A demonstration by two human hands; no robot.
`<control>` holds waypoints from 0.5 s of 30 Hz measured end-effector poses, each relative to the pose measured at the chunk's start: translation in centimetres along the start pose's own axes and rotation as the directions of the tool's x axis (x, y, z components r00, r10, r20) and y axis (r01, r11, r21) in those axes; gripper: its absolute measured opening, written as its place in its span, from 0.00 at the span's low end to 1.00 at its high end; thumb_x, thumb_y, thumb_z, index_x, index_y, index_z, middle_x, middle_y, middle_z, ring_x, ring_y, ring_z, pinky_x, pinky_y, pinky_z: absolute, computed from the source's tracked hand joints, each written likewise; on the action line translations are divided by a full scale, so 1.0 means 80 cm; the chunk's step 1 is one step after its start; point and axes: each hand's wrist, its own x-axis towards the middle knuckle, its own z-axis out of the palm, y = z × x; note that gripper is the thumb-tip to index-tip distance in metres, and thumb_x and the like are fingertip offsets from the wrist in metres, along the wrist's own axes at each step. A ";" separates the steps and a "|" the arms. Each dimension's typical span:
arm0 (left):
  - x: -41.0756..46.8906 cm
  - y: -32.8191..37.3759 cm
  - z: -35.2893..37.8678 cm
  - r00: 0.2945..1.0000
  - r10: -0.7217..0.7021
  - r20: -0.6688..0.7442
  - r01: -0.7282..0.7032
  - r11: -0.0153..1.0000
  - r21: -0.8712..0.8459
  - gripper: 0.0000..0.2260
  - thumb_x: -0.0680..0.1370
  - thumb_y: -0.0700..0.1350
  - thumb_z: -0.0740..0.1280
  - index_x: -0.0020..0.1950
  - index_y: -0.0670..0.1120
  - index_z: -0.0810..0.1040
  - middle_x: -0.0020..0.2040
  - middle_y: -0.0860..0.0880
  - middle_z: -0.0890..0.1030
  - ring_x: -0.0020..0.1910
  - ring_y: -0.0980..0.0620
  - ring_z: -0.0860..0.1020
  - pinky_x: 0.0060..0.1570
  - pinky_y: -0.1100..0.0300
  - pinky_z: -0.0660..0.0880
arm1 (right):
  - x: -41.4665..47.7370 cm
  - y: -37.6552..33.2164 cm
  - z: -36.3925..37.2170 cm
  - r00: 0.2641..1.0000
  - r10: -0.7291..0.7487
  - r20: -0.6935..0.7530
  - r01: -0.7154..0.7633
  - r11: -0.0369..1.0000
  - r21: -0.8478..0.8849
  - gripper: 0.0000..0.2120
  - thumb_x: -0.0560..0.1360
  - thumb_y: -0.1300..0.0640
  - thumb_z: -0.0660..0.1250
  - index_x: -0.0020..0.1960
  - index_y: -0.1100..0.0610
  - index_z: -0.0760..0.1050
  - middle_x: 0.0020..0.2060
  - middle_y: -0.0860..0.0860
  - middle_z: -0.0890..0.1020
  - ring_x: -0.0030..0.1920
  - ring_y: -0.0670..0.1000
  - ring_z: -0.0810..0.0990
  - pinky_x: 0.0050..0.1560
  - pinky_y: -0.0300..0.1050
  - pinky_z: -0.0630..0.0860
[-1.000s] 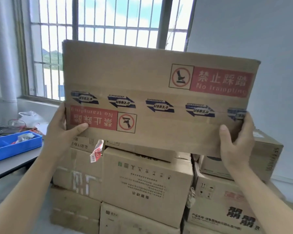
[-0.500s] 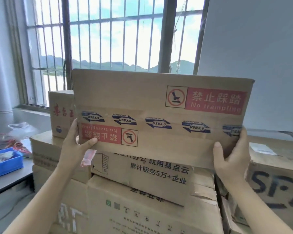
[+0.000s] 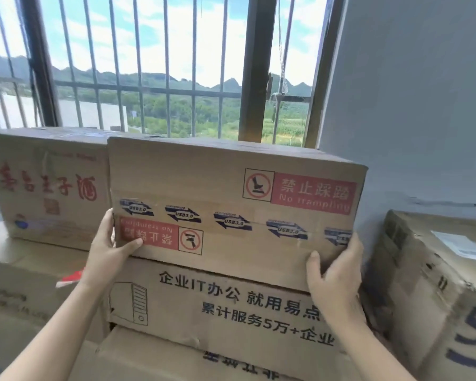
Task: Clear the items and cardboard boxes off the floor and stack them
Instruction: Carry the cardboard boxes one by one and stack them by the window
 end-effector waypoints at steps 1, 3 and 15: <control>0.013 -0.005 0.002 1.000 -0.005 0.012 0.005 1.000 0.015 0.33 0.74 0.31 0.67 0.74 0.49 0.61 0.67 0.51 0.73 0.65 0.52 0.72 0.67 0.51 0.66 | 0.004 0.000 0.012 1.000 0.023 0.011 -0.023 1.000 -0.021 0.29 0.70 0.57 0.62 0.66 0.69 0.61 0.57 0.63 0.72 0.57 0.61 0.72 0.55 0.45 0.66; 0.033 -0.017 0.009 0.999 -0.017 0.033 0.016 0.999 0.050 0.34 0.74 0.32 0.68 0.75 0.47 0.58 0.68 0.51 0.71 0.67 0.51 0.71 0.69 0.51 0.66 | 0.012 0.007 0.029 0.996 0.082 0.042 -0.079 0.995 -0.063 0.28 0.73 0.61 0.64 0.70 0.66 0.58 0.61 0.61 0.71 0.61 0.59 0.71 0.57 0.42 0.65; 0.057 -0.060 0.029 0.999 0.041 -0.034 -0.038 0.996 0.081 0.36 0.74 0.37 0.69 0.76 0.53 0.55 0.71 0.50 0.67 0.70 0.50 0.66 0.71 0.49 0.63 | 0.000 0.013 0.039 0.974 0.224 0.040 -0.205 0.941 -0.270 0.34 0.77 0.57 0.62 0.76 0.60 0.47 0.74 0.55 0.60 0.73 0.54 0.60 0.68 0.45 0.60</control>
